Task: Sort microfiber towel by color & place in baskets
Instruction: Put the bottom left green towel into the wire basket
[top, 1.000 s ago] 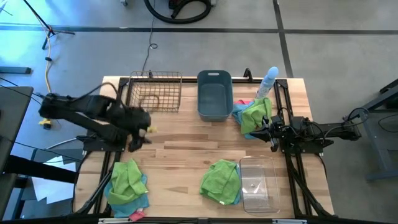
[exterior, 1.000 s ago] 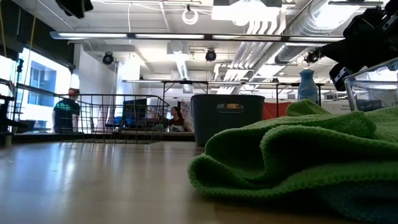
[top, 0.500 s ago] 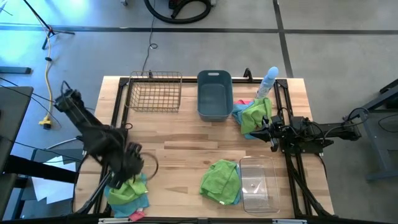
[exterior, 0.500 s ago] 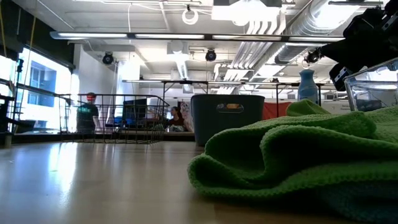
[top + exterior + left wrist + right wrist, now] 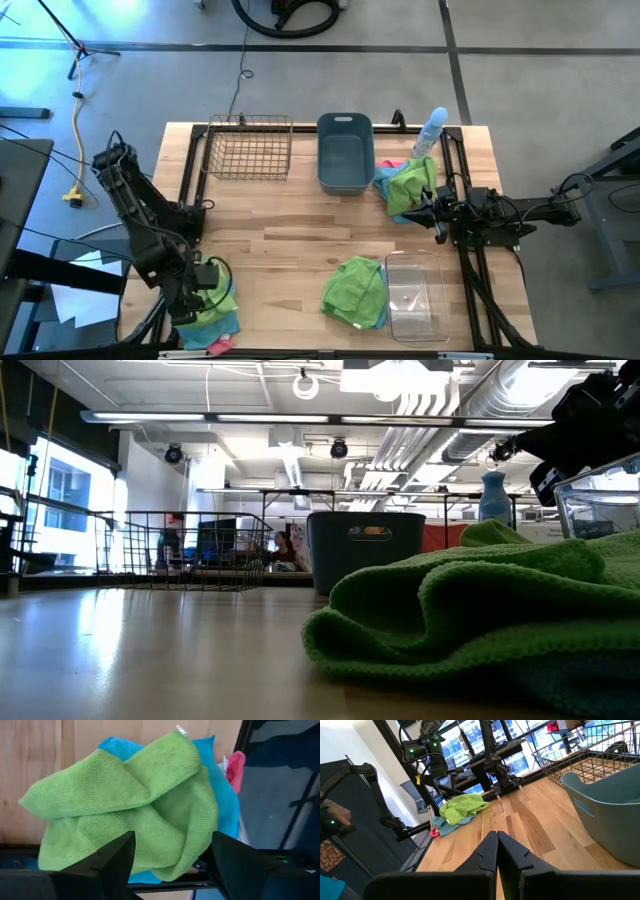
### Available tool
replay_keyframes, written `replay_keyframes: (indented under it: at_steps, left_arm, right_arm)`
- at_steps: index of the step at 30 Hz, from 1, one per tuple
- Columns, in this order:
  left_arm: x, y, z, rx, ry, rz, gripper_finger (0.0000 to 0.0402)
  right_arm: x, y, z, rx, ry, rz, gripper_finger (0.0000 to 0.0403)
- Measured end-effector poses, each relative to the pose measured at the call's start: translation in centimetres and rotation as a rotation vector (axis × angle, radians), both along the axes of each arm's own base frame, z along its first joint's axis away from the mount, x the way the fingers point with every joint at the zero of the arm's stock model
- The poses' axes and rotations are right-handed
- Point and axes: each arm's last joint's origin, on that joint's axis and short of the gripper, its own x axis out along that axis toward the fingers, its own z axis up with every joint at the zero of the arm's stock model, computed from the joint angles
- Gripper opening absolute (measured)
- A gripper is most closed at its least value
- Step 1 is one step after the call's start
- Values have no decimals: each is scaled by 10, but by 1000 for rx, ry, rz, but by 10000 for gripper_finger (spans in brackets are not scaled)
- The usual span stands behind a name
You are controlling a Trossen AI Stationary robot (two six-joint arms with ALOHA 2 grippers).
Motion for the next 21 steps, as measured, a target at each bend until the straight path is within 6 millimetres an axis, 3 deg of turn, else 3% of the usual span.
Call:
replay_keyframes:
  at_steps: [11,21]
  left_arm:
    - [1,-24,-32,164,-9,-263,250]
    - [2,-36,-56,242,63,-210,250]
  right_arm:
    - [0,0,0,0,0,0,0]
    - [0,0,0,0,0,0,0]
